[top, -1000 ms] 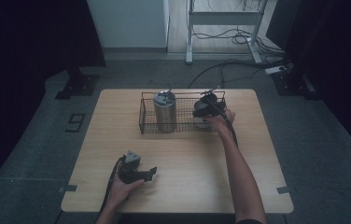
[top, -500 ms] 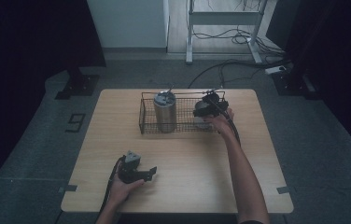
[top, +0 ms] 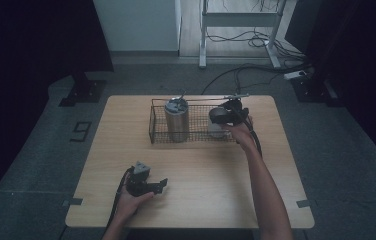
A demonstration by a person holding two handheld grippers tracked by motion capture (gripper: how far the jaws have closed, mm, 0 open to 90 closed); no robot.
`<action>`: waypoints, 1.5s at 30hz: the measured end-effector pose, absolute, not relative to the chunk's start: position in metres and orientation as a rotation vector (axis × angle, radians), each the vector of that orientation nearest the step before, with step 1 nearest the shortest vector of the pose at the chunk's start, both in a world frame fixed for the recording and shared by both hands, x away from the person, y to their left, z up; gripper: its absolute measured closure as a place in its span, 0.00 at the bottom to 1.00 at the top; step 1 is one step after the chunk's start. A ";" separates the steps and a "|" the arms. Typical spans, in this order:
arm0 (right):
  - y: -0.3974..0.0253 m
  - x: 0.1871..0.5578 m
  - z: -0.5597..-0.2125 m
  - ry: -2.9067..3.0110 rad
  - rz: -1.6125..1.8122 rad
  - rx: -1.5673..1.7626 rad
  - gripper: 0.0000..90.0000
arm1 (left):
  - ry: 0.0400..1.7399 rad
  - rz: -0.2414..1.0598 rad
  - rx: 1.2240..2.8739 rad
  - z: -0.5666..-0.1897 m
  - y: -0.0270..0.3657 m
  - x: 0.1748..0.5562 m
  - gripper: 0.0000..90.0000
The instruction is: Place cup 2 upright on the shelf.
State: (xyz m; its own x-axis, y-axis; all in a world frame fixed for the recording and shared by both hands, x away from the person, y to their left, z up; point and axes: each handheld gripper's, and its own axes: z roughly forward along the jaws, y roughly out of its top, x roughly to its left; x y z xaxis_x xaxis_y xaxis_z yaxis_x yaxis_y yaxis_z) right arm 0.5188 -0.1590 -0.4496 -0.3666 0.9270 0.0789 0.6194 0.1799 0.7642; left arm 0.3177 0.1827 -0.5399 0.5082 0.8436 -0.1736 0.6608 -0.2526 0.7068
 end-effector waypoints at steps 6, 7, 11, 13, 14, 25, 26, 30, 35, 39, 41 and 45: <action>-0.165 0.504 -0.442 2.026 1.087 1.436 0.02 | 1.234 0.319 1.996 -0.539 0.186 0.318 0.16; -0.166 0.501 -0.441 2.022 1.090 1.433 0.02 | 1.236 0.318 1.991 -0.539 0.187 0.318 0.16; -0.171 0.485 -0.438 1.980 1.083 1.404 0.06 | 1.238 0.322 1.995 -0.539 0.187 0.317 0.16; -0.174 0.478 -0.436 1.969 1.104 1.404 0.06 | 1.239 0.323 1.993 -0.539 0.187 0.317 0.16; -0.176 0.474 -0.436 1.963 1.111 1.397 0.07 | 1.240 0.324 1.993 -0.539 0.187 0.317 0.16; -0.199 0.438 -0.443 1.956 1.214 1.380 0.15 | 1.254 0.337 1.997 -0.540 0.189 0.318 0.16; -0.200 0.436 -0.444 1.957 1.219 1.382 0.15 | 1.255 0.337 1.998 -0.540 0.189 0.318 0.16; -0.206 0.418 -0.450 1.950 1.245 1.369 0.16 | 1.260 0.337 1.999 -0.541 0.188 0.318 0.16; -0.216 0.396 -0.460 1.931 1.281 1.374 0.16 | 1.259 0.338 2.007 -0.542 0.187 0.318 0.16; -0.221 0.384 -0.469 1.926 1.278 1.375 0.16 | 1.259 0.341 2.009 -0.542 0.187 0.318 0.16; -0.224 0.378 -0.475 1.930 1.276 1.384 0.16 | 1.260 0.342 2.010 -0.542 0.187 0.318 0.16; -0.231 0.367 -0.488 1.931 1.277 1.418 0.16 | 1.263 0.342 2.013 -0.543 0.187 0.318 0.16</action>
State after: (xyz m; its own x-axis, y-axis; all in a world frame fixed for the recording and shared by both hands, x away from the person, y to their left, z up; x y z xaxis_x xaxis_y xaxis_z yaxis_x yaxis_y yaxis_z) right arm 0.3668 -0.2311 -0.4877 -0.3892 0.9044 0.1750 0.5147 0.0559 0.8556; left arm 0.3180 0.1872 -0.5427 0.4839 0.8626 -0.1474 0.6704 -0.2571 0.6960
